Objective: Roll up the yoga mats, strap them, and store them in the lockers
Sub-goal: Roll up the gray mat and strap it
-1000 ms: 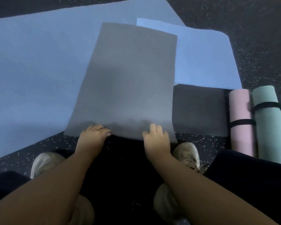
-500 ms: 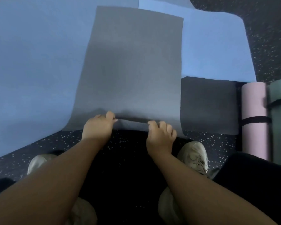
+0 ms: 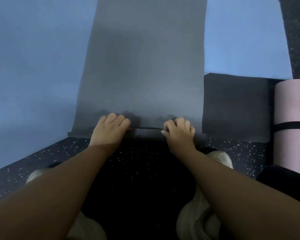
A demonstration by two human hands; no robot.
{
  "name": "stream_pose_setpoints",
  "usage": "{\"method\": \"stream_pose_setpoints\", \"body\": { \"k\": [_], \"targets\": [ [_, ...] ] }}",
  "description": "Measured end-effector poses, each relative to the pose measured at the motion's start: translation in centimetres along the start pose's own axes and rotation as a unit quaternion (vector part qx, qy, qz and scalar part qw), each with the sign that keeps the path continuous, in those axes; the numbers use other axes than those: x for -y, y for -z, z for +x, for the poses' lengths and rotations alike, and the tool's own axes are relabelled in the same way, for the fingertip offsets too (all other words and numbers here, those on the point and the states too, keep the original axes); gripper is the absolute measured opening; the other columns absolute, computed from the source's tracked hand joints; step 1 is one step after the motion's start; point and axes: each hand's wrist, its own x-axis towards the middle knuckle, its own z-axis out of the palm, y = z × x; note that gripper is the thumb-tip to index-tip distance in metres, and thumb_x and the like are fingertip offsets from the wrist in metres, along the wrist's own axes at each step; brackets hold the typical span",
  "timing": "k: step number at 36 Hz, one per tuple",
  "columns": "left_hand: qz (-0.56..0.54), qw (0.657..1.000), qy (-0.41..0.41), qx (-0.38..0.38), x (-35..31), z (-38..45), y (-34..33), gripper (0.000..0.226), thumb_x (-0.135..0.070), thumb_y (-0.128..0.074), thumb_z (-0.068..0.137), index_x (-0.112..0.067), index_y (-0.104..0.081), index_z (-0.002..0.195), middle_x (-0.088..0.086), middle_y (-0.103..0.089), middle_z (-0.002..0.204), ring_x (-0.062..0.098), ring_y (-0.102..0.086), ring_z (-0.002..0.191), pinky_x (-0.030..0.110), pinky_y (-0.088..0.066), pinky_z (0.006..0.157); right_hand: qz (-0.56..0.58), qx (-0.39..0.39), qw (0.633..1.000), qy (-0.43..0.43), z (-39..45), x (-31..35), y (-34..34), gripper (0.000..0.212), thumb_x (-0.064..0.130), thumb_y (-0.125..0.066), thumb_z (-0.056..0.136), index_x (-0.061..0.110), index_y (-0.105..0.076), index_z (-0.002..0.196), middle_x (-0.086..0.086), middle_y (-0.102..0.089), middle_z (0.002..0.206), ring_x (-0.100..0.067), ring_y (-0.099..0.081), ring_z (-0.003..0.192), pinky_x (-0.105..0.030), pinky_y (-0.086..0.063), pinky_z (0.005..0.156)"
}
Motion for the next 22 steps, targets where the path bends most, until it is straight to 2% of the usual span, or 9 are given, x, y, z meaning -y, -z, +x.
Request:
{"method": "stream_pose_setpoints", "body": {
  "k": [2, 4, 6, 9, 12, 15, 18, 19, 22],
  "targets": [
    [-0.019, 1.0, -0.016, -0.01, 0.2, -0.4, -0.3, 0.012, -0.025, -0.044, 0.085, -0.015, -0.05, 0.086, 0.009, -0.054, 0.074, 0.027, -0.037, 0.078, 0.037, -0.026, 0.065, -0.014, -0.04, 0.999, 0.01, -0.1, 0.3, -0.5, 0.014, 0.03, -0.058, 0.093, 0.017, -0.059, 0.094, -0.004, -0.045, 0.104, -0.024, -0.036, 0.097, -0.034, -0.016, 0.077],
    [-0.038, 0.999, -0.038, -0.011, 0.4, -0.9, -0.5, 0.014, -0.029, -0.042, 0.087, -0.016, -0.048, 0.092, 0.008, -0.055, 0.075, 0.026, -0.038, 0.079, 0.037, -0.026, 0.065, -0.042, -0.107, 0.993, 0.021, -0.3, 0.5, -1.1, 0.014, 0.029, -0.063, 0.081, 0.016, -0.059, 0.079, -0.005, -0.051, 0.088, -0.022, -0.035, 0.084, -0.033, -0.016, 0.071],
    [-0.042, 0.997, -0.066, -0.008, 0.9, -1.3, -0.4, 0.023, -0.037, -0.043, 0.087, -0.016, -0.047, 0.097, 0.008, -0.057, 0.078, 0.026, -0.038, 0.079, 0.037, -0.025, 0.065, -0.071, -0.156, 0.984, 0.039, -0.3, 0.8, -1.3, 0.016, 0.032, -0.056, 0.076, 0.017, -0.059, 0.071, -0.004, -0.052, 0.079, -0.02, -0.032, 0.078, -0.034, -0.018, 0.068],
    [-0.038, 0.994, -0.103, -0.001, 1.4, -1.6, 0.0, 0.04, -0.045, -0.045, 0.081, -0.012, -0.048, 0.104, 0.009, -0.06, 0.083, 0.026, -0.039, 0.08, 0.037, -0.024, 0.064, -0.09, -0.184, 0.976, 0.07, -0.2, 0.9, -0.9, 0.021, 0.031, -0.046, 0.078, 0.018, -0.058, 0.067, -0.001, -0.051, 0.074, -0.02, -0.032, 0.076, -0.032, -0.011, 0.064],
    [-0.004, 0.994, -0.11, -0.004, 1.3, -2.2, 0.0, 0.04, -0.037, -0.044, 0.082, -0.009, -0.05, 0.11, 0.01, -0.062, 0.087, 0.027, -0.039, 0.081, 0.037, -0.025, 0.065, -0.068, -0.19, 0.975, 0.093, -0.1, 0.7, -0.7, 0.023, 0.028, -0.046, 0.08, 0.016, -0.058, 0.064, -0.001, -0.051, 0.069, -0.019, -0.031, 0.074, -0.031, -0.002, 0.064],
    [0.012, 0.998, -0.055, -0.016, 0.4, -3.0, -0.5, 0.042, -0.035, -0.045, 0.086, -0.009, -0.057, 0.117, 0.008, -0.065, 0.096, 0.027, -0.042, 0.087, 0.037, -0.027, 0.069, -0.014, -0.205, 0.975, 0.088, -0.5, 0.6, -1.0, 0.024, 0.026, -0.046, 0.083, 0.013, -0.061, 0.07, -0.004, -0.053, 0.072, -0.02, -0.035, 0.073, -0.03, -0.006, 0.063],
    [0.028, 0.999, 0.018, -0.027, -0.8, -3.8, -0.7, 0.042, -0.036, -0.048, 0.088, -0.011, -0.068, 0.116, 0.008, -0.065, 0.099, 0.028, -0.044, 0.092, 0.039, -0.03, 0.074, -0.016, -0.214, 0.975, 0.061, -1.7, 0.5, -1.8, 0.028, 0.032, -0.045, 0.084, 0.014, -0.066, 0.086, -0.008, -0.059, 0.085, -0.027, -0.047, 0.078, -0.031, -0.035, 0.062],
    [0.029, 0.998, 0.039, -0.032, -1.2, -3.9, -0.7, 0.042, -0.037, -0.048, 0.088, -0.013, -0.069, 0.116, 0.008, -0.063, 0.101, 0.028, -0.044, 0.094, 0.041, -0.031, 0.077, -0.021, -0.214, 0.975, 0.051, -2.1, 0.4, -2.1, 0.032, 0.037, -0.046, 0.083, 0.015, -0.068, 0.093, -0.009, -0.06, 0.092, -0.027, -0.047, 0.084, -0.034, -0.041, 0.068],
    [0.015, 0.995, 0.082, -0.049, -1.6, -4.1, -1.0, 0.041, -0.039, -0.049, 0.088, -0.019, -0.067, 0.118, 0.01, -0.056, 0.105, 0.031, -0.043, 0.096, 0.045, -0.03, 0.083, -0.05, -0.199, 0.978, 0.04, -2.9, -0.1, -2.9, 0.049, 0.054, -0.046, 0.08, 0.02, -0.063, 0.11, -0.013, -0.058, 0.107, -0.027, -0.04, 0.099, -0.039, -0.03, 0.083]
  ]
}}
